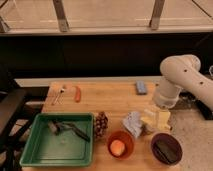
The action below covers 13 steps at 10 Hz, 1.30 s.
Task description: Place towel in tray
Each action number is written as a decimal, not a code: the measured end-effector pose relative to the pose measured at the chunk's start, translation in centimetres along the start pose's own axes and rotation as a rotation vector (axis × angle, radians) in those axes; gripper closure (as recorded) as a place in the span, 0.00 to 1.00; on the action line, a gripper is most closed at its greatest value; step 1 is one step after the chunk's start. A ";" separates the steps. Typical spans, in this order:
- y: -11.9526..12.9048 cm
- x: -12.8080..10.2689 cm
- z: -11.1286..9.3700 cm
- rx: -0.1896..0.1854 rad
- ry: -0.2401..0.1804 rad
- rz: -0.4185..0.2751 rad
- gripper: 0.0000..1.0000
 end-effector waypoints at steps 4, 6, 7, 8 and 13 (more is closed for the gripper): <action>-1.7 -2.8 2.5 0.015 0.032 -0.097 0.20; -3.0 -3.9 3.6 0.028 0.002 -0.103 0.20; -3.6 -4.3 3.9 0.031 -0.021 -0.099 0.20; -4.3 -4.8 4.3 0.036 -0.046 -0.094 0.20; -6.6 -6.4 7.4 0.014 -0.114 -0.067 0.20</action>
